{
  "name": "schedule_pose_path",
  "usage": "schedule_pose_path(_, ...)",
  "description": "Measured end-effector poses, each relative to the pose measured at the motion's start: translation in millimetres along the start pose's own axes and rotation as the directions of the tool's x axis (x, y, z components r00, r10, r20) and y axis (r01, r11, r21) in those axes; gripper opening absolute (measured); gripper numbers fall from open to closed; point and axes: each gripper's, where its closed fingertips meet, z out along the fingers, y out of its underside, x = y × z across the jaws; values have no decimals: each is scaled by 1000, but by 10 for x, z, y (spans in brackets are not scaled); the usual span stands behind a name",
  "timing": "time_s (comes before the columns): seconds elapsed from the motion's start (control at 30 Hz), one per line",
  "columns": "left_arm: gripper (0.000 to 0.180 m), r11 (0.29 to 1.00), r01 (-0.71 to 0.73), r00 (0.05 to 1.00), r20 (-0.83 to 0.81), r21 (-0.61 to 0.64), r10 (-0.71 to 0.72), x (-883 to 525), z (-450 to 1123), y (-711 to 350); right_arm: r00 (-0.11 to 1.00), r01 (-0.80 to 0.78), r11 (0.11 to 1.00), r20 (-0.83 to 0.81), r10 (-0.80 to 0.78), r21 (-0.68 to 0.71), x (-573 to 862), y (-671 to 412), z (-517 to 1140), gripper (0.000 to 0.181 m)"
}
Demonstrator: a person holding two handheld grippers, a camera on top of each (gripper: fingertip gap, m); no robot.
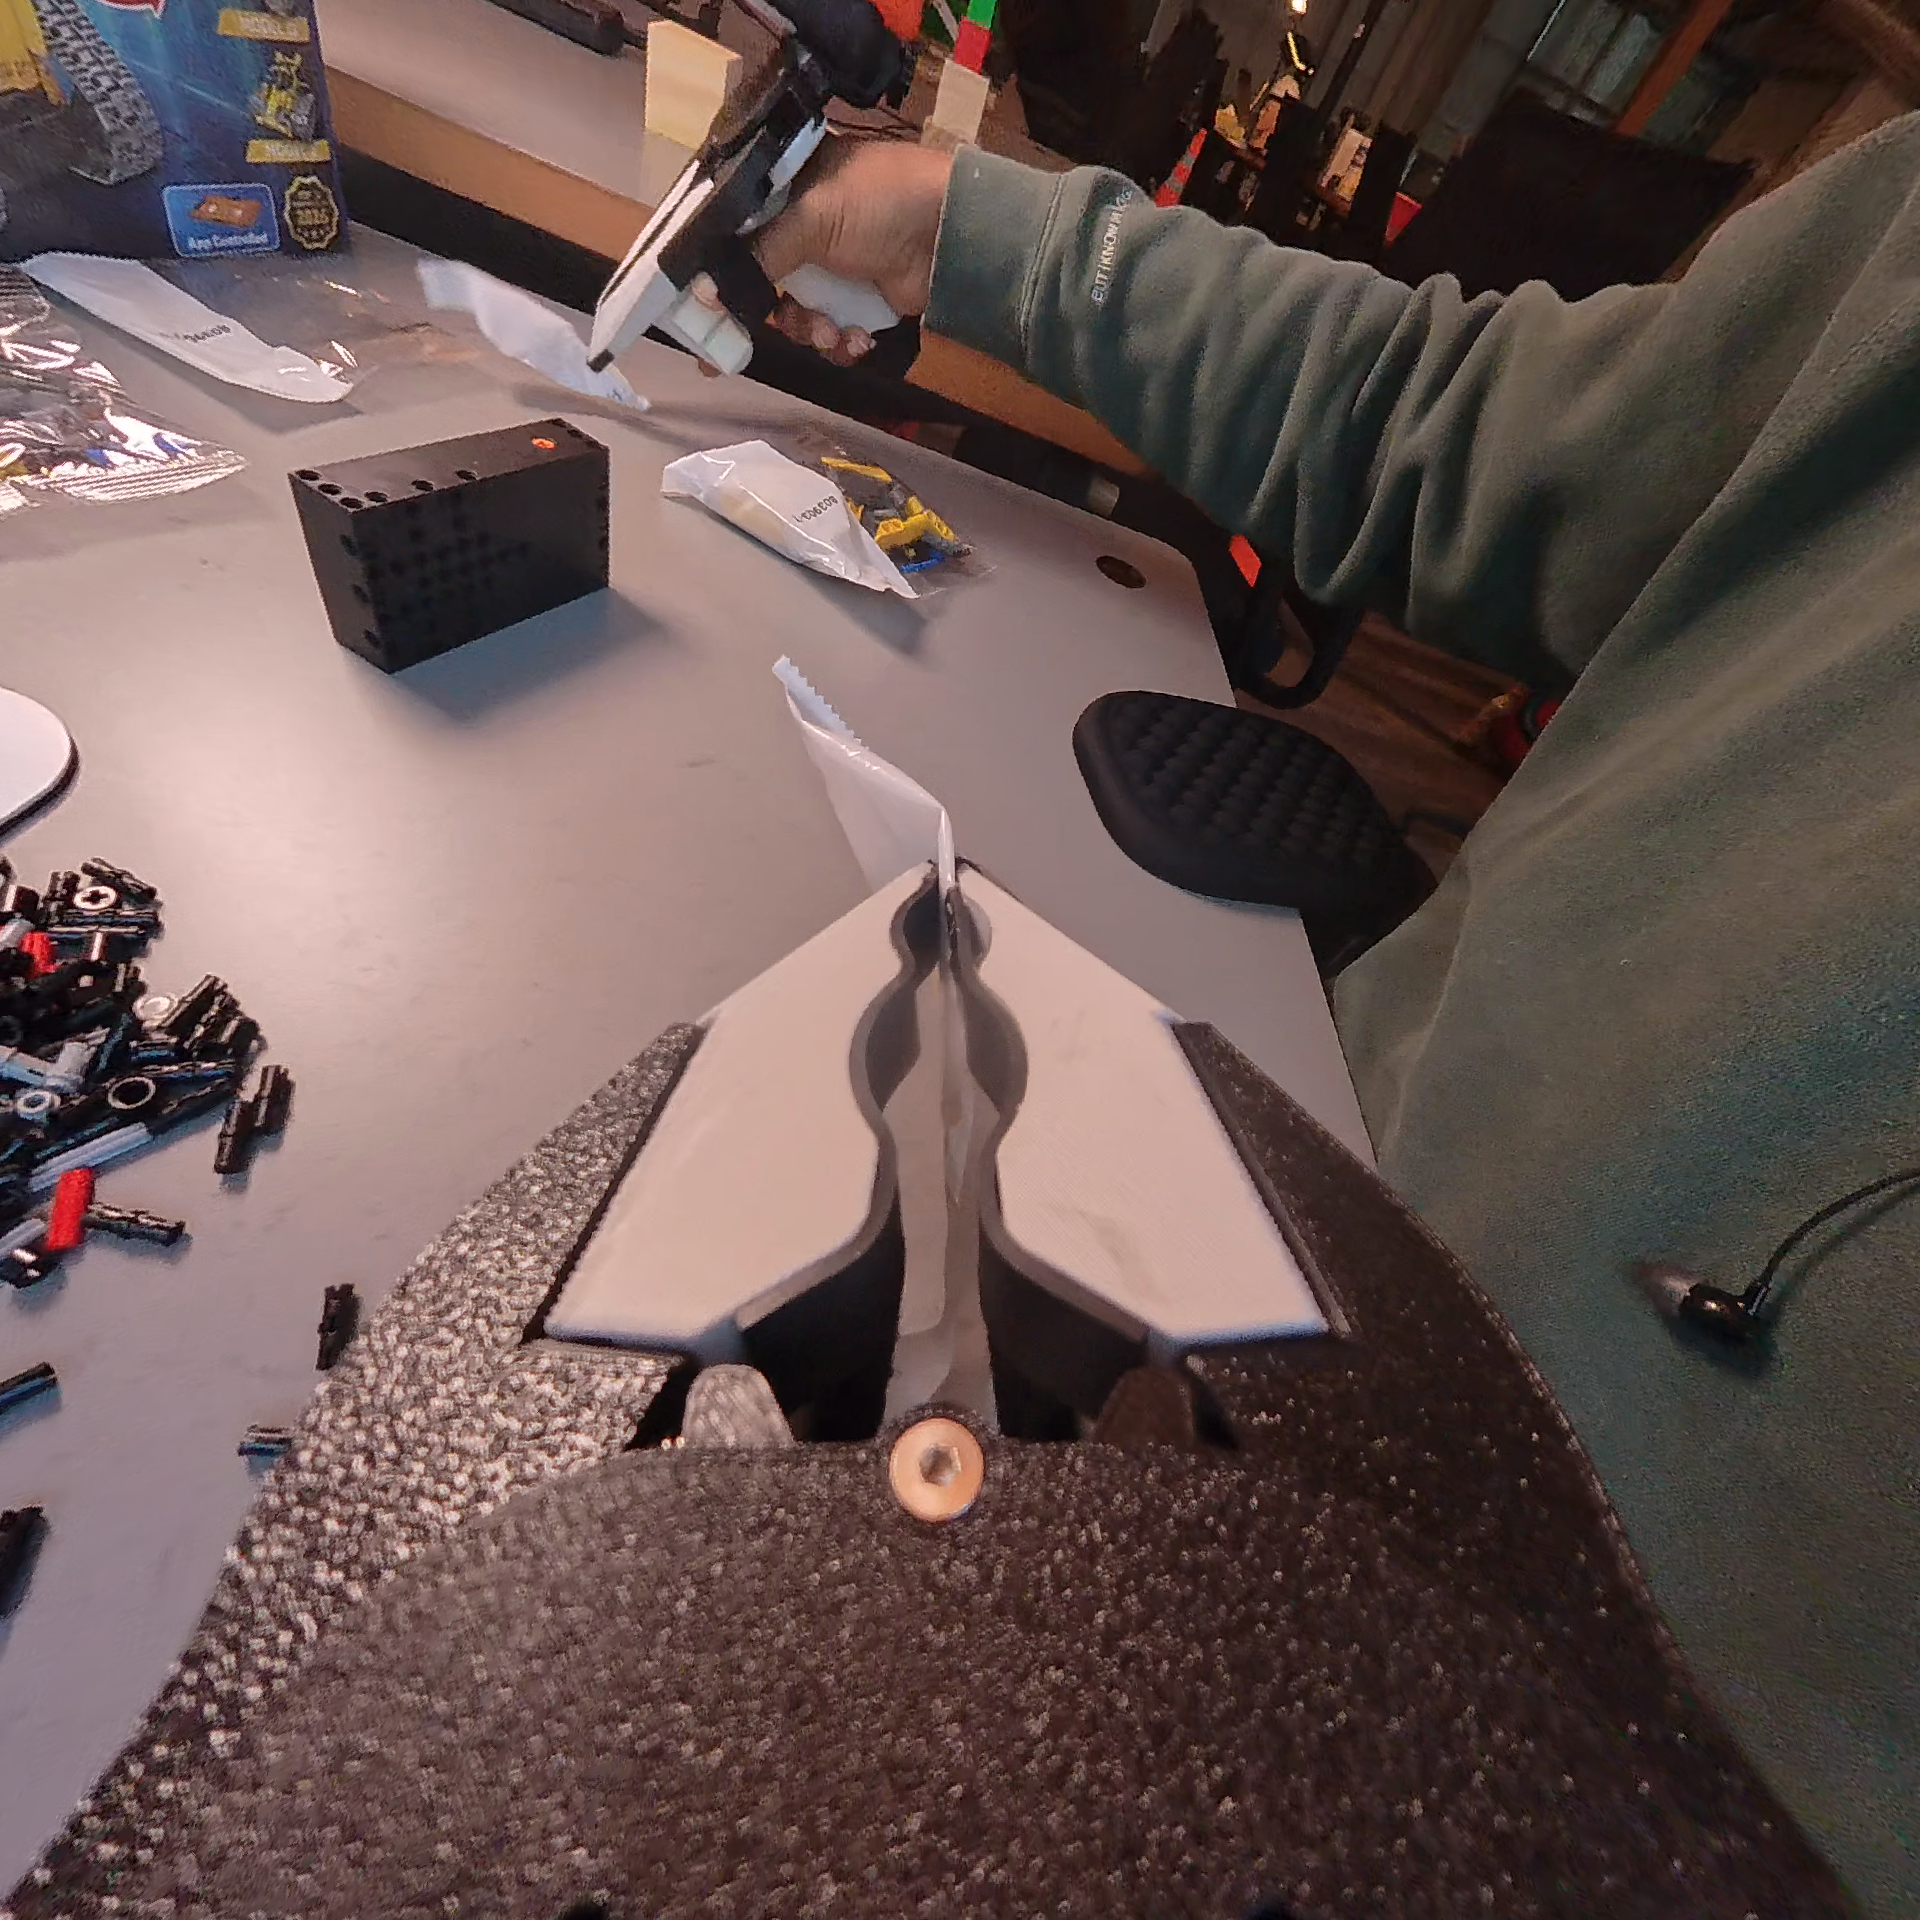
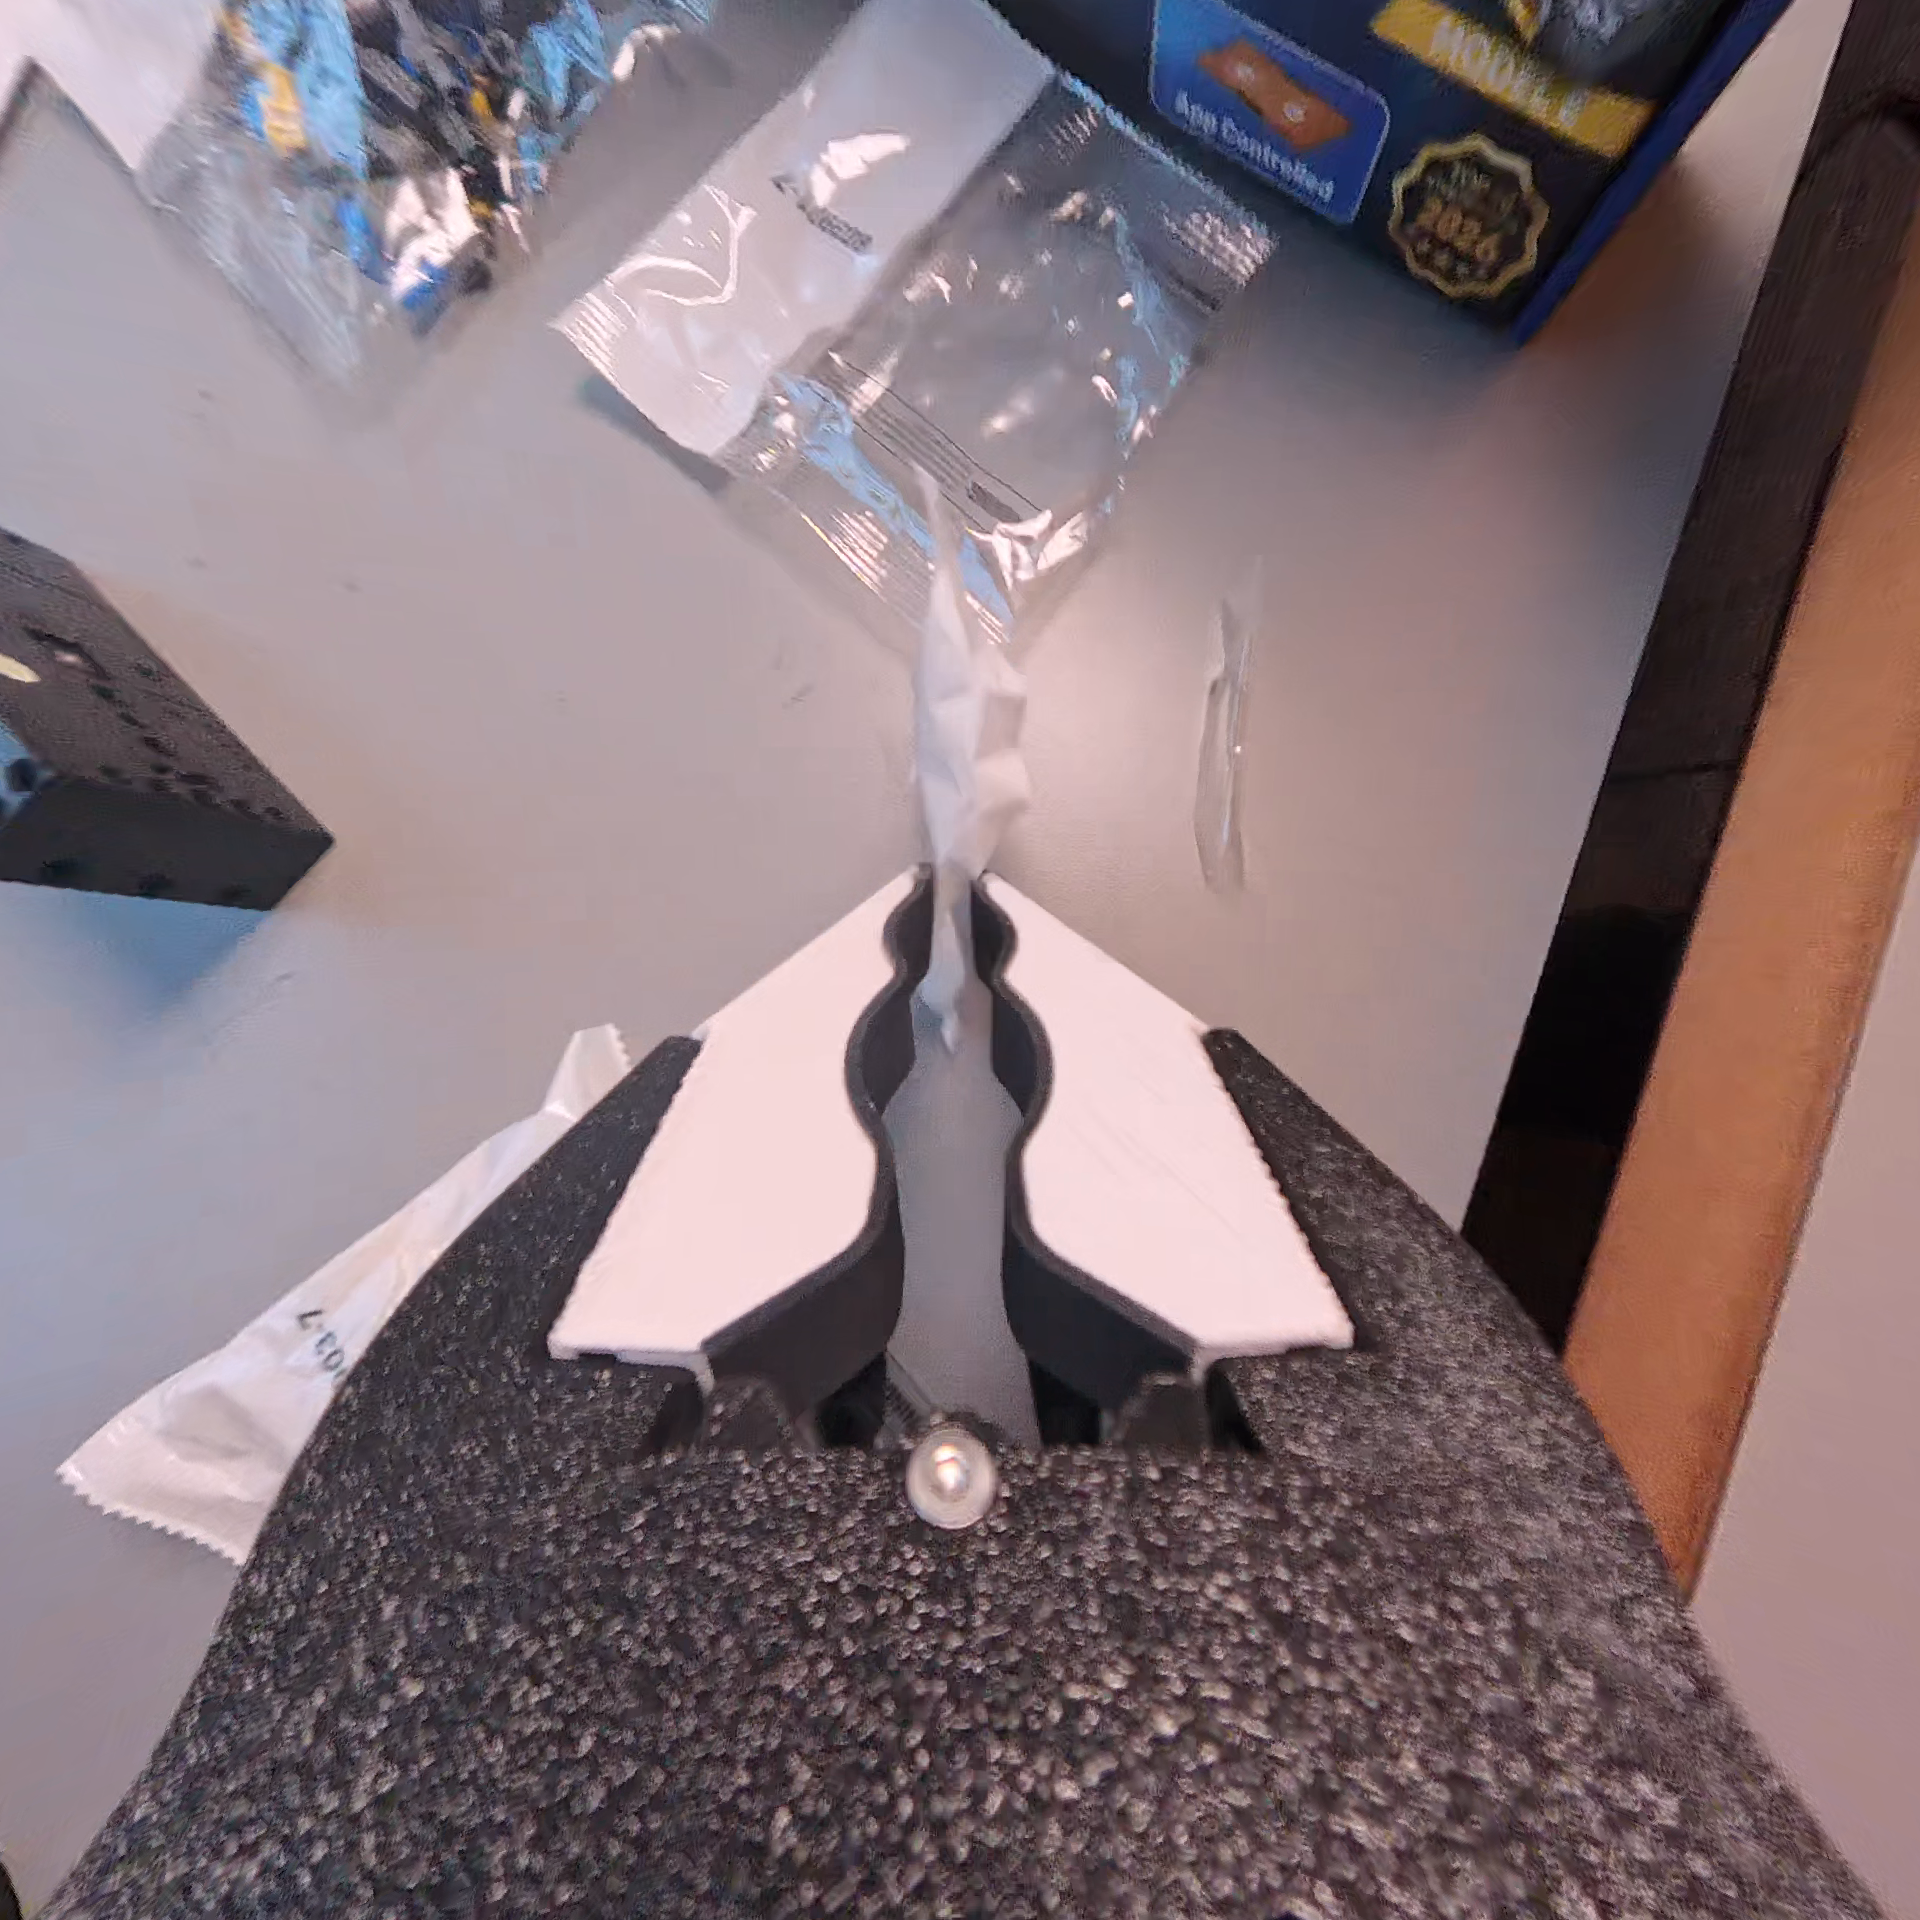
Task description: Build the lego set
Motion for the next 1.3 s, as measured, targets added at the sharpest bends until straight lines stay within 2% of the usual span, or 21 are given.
schedule_pose_path(0.07, 0, 1000, 6, 1000, 6, 4, -6, -21, -14, 13, 999, -12, 1000, -38, 13, 3, 134, 26, 54, 25)
schedule_pose_path(0.13, 0, 1000, 4, 1000, 15, 6, -4, -45, -32, 20, 994, 16, 997, -104, -9, 71, 238, -101, -39, 39)
schedule_pose_path(0.2, 0, 1000, 2, 1000, 27, 10, -2, -75, -46, 20, 977, 86, 986, -205, -56, 141, 309, -276, -235, 46)
schedule_pose_path(0.27, 0, 1000, -2, 999, 38, 16, 1, -98, -62, 5, 961, 202, 944, -239, -140, 260, 86, -530, -501, 45)
schedule_pose_path(0.33, 0, 1000, -9, 999, 48, 25, 7, -113, -85, -25, 961, 276, 879, -99, -258, 389, -573, -699, -734, 40)
schedule_pose_path(0.4, 0, 999, -20, 998, 57, 38, 18, -120, -121, -70, 908, 304, 818, 110, -403, 488, -1422, -666, -935, 38)
schedule_pose_path(0.5, 0, 996, -55, 997, 64, 76, 50, -84, -208, -172, 697, 311, 797, 446, -562, 517, -2651, -193, -1088, 45)
schedule_pose_path(0.6, 0, 987, -106, 992, 82, 124, 97, -17, -334, -325, 537, 388, 791, 582, -611, 472, -3396, 342, -921, 58)
schedule_pose_path(0.7, 0, 969, -168, 983, 110, 182, 150, 83, -515, -550, 495, 402, 796, 624, -604, 452, -3796, 541, -672, 67)
schedule_pose_path(0.77, 0, 952, -217, 970, 158, 215, 185, 129, -674, -722, 506, 362, 801, 621, -598, 477, -3932, 454, -539, 68)
schedule_pose_path(0.93, 0, 901, -303, 940, 251, 310, 230, 254, -1117, -1112, 471, 137, 793, 665, -580, 594, -4368, -59, -572, 72)
schedule_pose_path(1.07, 0, 841, -311, 940, 273, 442, 204, 367, -1491, -1354, 472, -64, 797, 721, -507, 601, -4595, -523, -557, 85)
schedule_pose_path(1.1, 0, 824, -306, 943, 272, 477, 193, 398, -1577, -1393, 433, -98, 797, 747, -505, 596, -4676, -566, -606, 90)
schedule_pose_path(1.17, 0, 785, -294, 948, 269, 546, 168, 444, -1721, -1437, 296, -188, 803, 813, -502, 565, -4912, -598, -838, 89)
schedule_pose_path(1.2, 0, 765, -285, 951, 270, 577, 151, 444, -1778, -1445, 242, -227, 794, 823, -514, 563, -5018, -616, -965, 82)
schedule_pose_path(1.27, 0, 736, -253, 958, 267, 629, 101, 410, -1865, -1434, 171, -303, 770, 827, -536, 561, -5141, -664, -1178, 45)
schedule_pose_path(1.3, 0, 723, -231, 964, 256, 650, 78, 404, -1907, -1423, 151, -329, 764, 829, -538, 555, -5157, -684, -1230, 36)
